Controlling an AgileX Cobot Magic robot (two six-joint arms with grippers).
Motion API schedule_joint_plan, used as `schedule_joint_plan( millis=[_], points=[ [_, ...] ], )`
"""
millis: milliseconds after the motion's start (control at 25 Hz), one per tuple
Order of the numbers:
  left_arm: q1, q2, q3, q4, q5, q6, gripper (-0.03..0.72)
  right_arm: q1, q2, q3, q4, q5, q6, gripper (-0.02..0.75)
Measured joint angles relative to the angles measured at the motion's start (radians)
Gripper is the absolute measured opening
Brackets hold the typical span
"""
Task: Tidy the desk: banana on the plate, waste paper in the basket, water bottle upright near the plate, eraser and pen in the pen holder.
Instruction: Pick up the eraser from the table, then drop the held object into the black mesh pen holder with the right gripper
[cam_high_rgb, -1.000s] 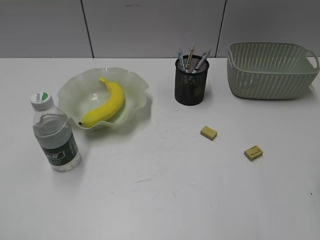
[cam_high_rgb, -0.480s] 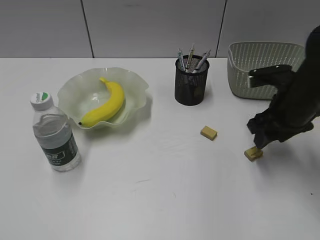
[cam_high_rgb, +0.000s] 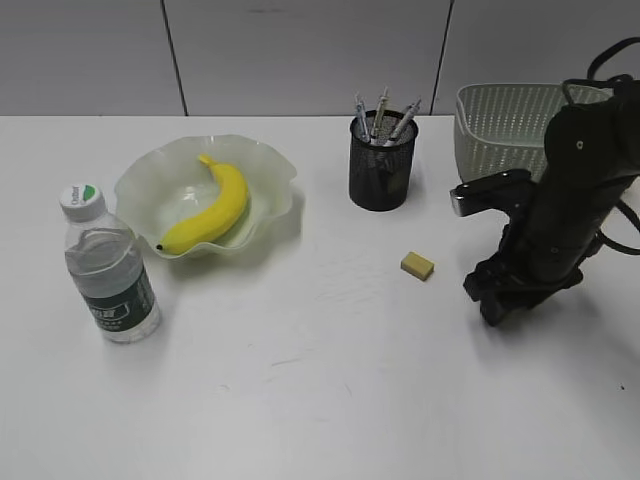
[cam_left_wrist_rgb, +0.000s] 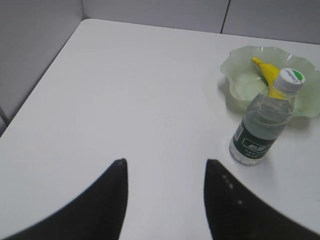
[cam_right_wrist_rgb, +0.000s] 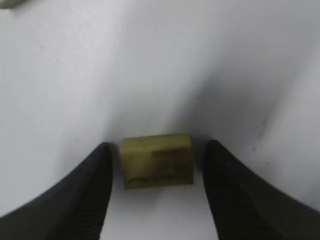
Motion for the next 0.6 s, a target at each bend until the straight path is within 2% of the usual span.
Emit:
schedule_joint_plan(
  millis=[120, 280, 400, 600],
  points=[
    [0.000, 0.000, 0.000, 0.000, 0.000, 0.000, 0.364, 0.000, -0.004, 0.000, 0.000, -0.015, 0.000, 0.300],
    [0.003, 0.000, 0.000, 0.000, 0.000, 0.000, 0.361, 0.000, -0.066, -0.005, 0.000, -0.055, -0.001, 0.302],
    [0.003, 0.000, 0.000, 0.000, 0.000, 0.000, 0.359, 0.000, -0.139, -0.066, 0.011, -0.122, -0.001, 0.302],
    [0.003, 0.000, 0.000, 0.000, 0.000, 0.000, 0.343, 0.000, -0.122, -0.342, 0.071, -0.195, -0.002, 0.302]
  ],
)
